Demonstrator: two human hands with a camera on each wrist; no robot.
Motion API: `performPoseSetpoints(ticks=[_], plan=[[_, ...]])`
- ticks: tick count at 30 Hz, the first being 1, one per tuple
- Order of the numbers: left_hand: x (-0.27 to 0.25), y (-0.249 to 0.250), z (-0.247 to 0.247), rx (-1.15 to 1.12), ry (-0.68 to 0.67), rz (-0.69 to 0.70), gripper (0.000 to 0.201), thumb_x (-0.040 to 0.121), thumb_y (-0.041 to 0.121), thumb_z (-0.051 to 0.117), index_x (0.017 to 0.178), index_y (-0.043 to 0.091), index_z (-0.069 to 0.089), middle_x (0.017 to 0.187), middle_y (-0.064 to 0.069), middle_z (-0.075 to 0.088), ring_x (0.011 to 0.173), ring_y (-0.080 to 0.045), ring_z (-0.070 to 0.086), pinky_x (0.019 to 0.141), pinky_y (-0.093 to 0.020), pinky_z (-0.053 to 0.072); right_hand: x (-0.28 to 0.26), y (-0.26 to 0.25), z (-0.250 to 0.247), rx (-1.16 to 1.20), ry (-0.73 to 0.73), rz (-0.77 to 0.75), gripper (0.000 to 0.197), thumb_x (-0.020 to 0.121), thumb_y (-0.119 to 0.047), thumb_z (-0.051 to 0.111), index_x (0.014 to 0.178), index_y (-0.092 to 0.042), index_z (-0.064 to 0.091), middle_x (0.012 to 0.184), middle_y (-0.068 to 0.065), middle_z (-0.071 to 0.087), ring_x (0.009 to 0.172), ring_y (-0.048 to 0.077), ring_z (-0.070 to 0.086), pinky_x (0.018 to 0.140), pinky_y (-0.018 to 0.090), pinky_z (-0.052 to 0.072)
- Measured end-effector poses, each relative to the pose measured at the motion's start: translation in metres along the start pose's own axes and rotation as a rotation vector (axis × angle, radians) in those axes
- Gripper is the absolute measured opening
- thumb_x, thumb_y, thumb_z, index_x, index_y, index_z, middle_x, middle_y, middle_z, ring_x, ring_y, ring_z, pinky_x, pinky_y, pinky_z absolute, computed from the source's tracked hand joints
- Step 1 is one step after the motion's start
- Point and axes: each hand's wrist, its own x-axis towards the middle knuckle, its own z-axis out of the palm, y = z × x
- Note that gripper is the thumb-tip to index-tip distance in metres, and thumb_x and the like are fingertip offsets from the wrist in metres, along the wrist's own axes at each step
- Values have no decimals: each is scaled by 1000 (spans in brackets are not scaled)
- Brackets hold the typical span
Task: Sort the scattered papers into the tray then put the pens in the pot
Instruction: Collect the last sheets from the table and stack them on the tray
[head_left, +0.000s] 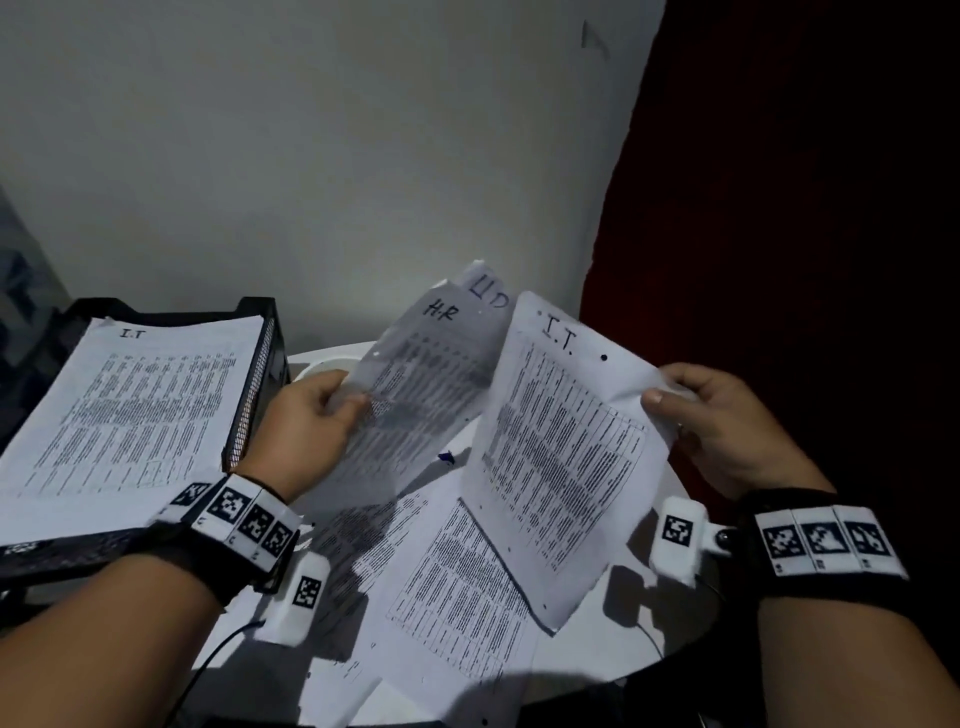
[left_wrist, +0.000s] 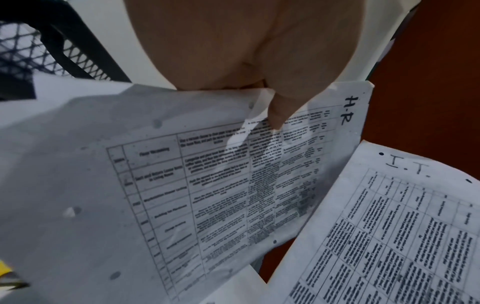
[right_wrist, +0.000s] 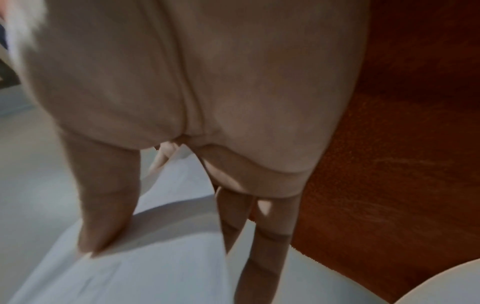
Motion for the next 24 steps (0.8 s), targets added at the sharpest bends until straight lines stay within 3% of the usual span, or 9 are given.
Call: performPoseSetpoints(ticks=[3,7,10,12,15,17,19,21,24], plan=[[-1,3,5,-48,-23,-4,15,91,28,65,98,16,69,89,-17,73,79,-39,68,71,-50,58,1,7,-1,17,-72,46,60,42,-56,97,81,-15,79,79,11,74,67,19,70,60,26,56],[-3,8,14,-234,-103,-64,16,94,3,63,95,16,73,86,4,79,77,-6,71,68,-21,55,9,20,3,92,41,88,10,87,-19,76,83,-12,71,79,5,73,68,17,67,68,30,49],[-11,15,24,-367,-231,-140,20,94,-3,60,106,6,73,97,-1,79,92,-15,74,80,-25,60,18,35,22,188,195,137,22,97,0,58,82,-15,64,73,-3,71,63,11,65,59,24,50],[-19,24,33,-449,-332,-196,18,97,-5,52,104,-5,69,88,-9,79,79,-14,76,66,-19,59,24,45,37,207,267,155,24,97,-4,62,78,-17,65,71,-2,70,61,13,64,56,23,50],[-34,37,43,-453,-424,-174,28,102,-5,38,79,-7,55,43,-2,62,36,3,57,42,-4,41,31,60,57,138,376,164,17,90,-14,71,75,-21,68,74,1,71,67,21,65,63,30,52],[-31,26,46,-602,-437,-269,24,103,-4,37,96,-13,59,57,-7,71,48,-1,66,50,-8,50,33,68,66,133,423,164,18,91,-11,70,76,-19,67,70,-2,71,67,19,65,68,31,52],[-30,23,45,-706,-427,-344,27,103,-2,39,115,-15,59,91,-19,77,75,-14,75,79,-25,60,32,77,72,157,439,203,18,92,-8,69,77,-18,66,71,-2,71,69,20,66,72,31,52],[-30,23,43,-727,-425,-360,26,103,-2,39,112,-12,61,98,-22,76,81,-13,75,96,-30,55,30,91,75,216,426,294,15,92,-8,69,80,-15,67,84,8,73,85,29,70,81,40,53],[-30,25,41,-709,-443,-399,23,103,-2,38,99,-9,59,67,-13,74,63,-8,74,59,-10,54,16,117,78,430,347,469,16,91,-14,68,105,-8,69,120,21,71,112,47,67,96,66,51]])
